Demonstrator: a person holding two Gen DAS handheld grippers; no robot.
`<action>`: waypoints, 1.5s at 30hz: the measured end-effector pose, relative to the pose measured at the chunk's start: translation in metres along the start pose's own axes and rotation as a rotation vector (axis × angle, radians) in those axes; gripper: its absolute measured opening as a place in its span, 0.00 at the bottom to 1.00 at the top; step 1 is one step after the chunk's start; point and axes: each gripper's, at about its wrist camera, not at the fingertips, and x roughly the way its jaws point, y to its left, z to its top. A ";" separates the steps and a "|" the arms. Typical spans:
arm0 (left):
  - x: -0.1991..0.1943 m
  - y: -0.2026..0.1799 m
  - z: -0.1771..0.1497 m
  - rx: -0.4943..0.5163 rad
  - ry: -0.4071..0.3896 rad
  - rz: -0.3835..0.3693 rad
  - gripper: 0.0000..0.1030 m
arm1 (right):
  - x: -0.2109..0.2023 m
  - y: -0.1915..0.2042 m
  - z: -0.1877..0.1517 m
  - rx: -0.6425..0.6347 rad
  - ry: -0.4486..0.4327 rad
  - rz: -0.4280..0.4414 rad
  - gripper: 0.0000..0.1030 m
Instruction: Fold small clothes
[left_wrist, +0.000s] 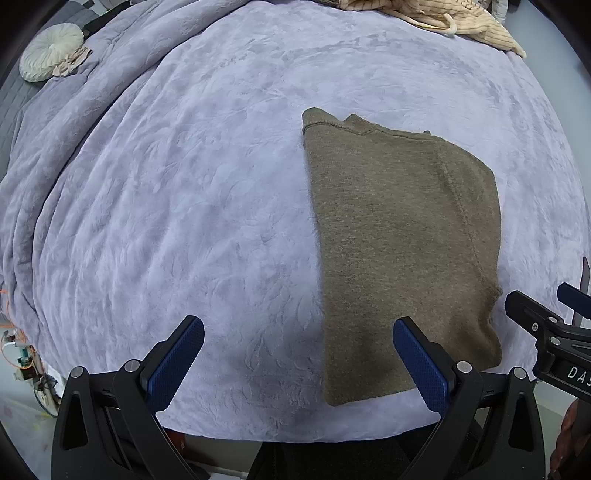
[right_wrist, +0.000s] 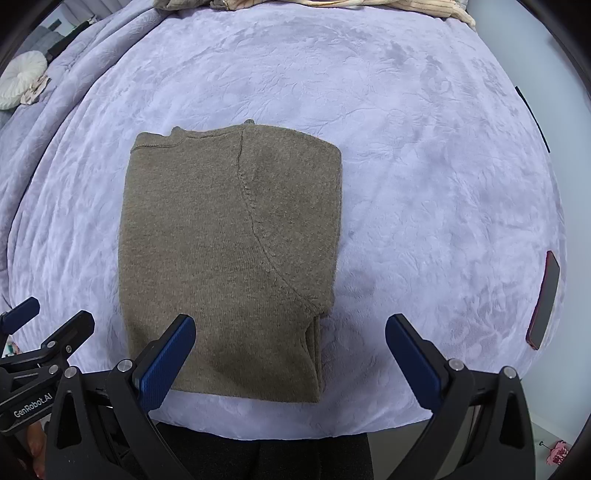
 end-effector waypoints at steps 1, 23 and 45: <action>0.000 0.001 0.000 0.000 0.001 0.000 1.00 | 0.001 0.000 0.000 0.000 0.001 0.001 0.99; 0.001 0.001 0.001 0.000 0.000 0.002 1.00 | 0.001 0.000 0.001 0.000 -0.001 -0.002 0.99; 0.000 0.004 0.002 -0.017 -0.010 0.007 1.00 | 0.003 0.004 -0.001 -0.012 0.008 -0.002 0.99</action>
